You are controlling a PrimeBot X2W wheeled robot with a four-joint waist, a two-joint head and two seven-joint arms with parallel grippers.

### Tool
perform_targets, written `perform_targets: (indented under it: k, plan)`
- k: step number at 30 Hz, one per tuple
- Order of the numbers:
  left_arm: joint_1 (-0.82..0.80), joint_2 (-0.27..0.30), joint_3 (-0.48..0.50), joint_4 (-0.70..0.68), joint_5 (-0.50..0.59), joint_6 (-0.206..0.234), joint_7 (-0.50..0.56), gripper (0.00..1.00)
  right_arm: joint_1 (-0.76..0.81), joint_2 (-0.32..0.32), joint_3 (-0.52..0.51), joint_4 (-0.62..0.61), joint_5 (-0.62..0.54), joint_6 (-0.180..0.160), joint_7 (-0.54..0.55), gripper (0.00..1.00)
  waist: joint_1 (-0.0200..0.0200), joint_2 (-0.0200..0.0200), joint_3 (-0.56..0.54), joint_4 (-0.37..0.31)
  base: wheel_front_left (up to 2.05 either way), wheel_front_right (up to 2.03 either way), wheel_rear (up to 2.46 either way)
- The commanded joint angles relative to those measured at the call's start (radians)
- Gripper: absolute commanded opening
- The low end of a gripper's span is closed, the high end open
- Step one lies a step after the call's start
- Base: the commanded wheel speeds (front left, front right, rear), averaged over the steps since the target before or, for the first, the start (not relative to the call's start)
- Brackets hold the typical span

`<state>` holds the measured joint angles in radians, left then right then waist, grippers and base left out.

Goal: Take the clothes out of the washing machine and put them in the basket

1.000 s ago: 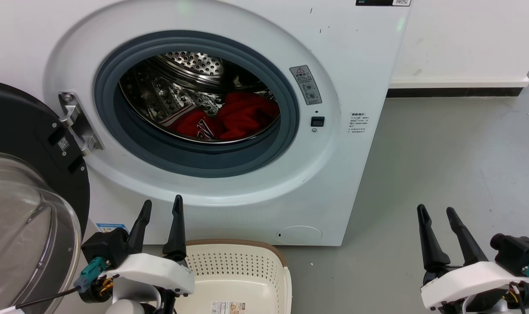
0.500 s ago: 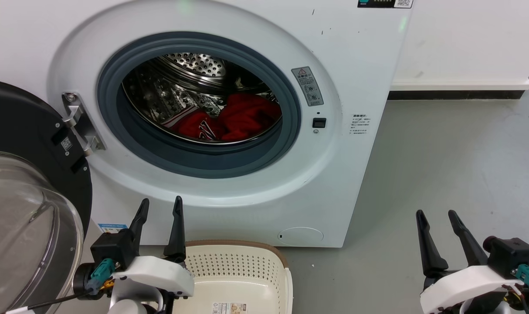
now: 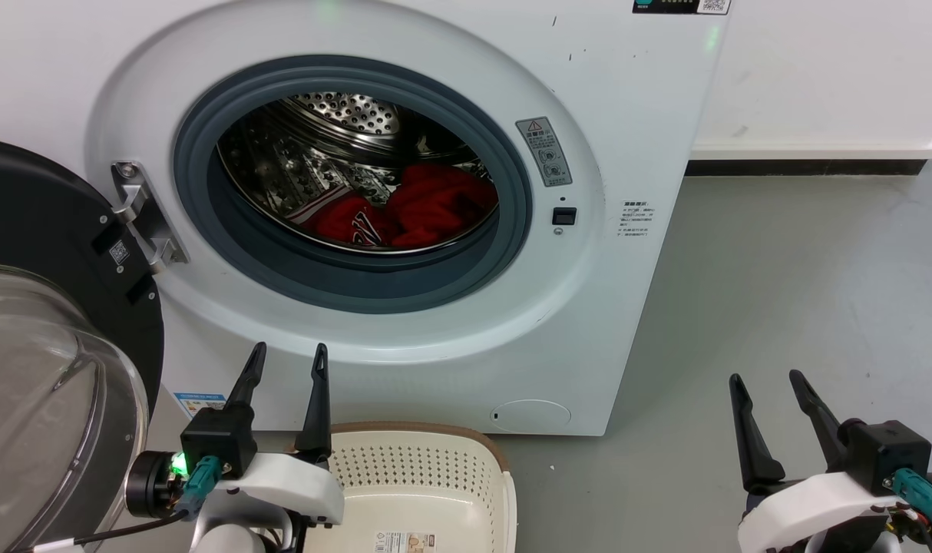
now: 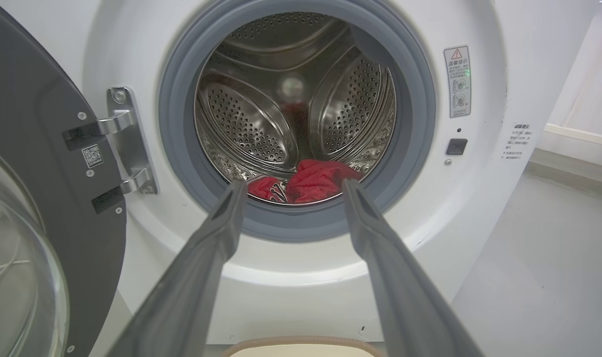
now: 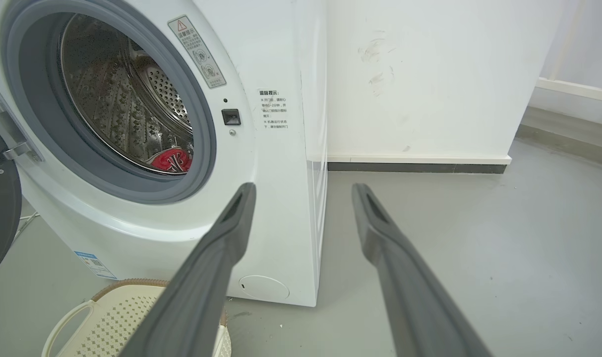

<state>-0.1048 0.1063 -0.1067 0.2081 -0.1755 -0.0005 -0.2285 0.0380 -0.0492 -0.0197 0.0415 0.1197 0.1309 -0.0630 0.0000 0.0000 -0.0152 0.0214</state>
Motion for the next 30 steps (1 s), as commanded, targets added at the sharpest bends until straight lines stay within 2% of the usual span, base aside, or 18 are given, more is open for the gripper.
perform_targets:
  k: [1, 17, 30]
  plan:
    - [-0.013, 0.005, -0.004, 0.001, 0.028, 0.005, -0.010, 1.00, 0.008, -0.002, -0.001, -0.008, -0.028, 0.000, -0.007, 1.00, 0.0000, 0.0000, 0.000, 0.000, 0.00, 0.00, 0.00]
    - [-0.023, -0.003, -0.001, 0.032, 0.106, -0.009, -0.039, 1.00, 0.016, -0.002, 0.001, 0.000, -0.103, 0.000, -0.028, 1.00, 0.0000, 0.0000, -0.003, 0.001, 0.00, 0.00, 0.00]
    - [-0.025, -0.015, 0.018, 0.050, 0.080, -0.022, -0.037, 1.00, 0.005, -0.001, 0.002, 0.021, -0.077, 0.000, -0.040, 1.00, 0.0000, 0.0000, -0.001, 0.004, 0.00, 0.00, 0.00]
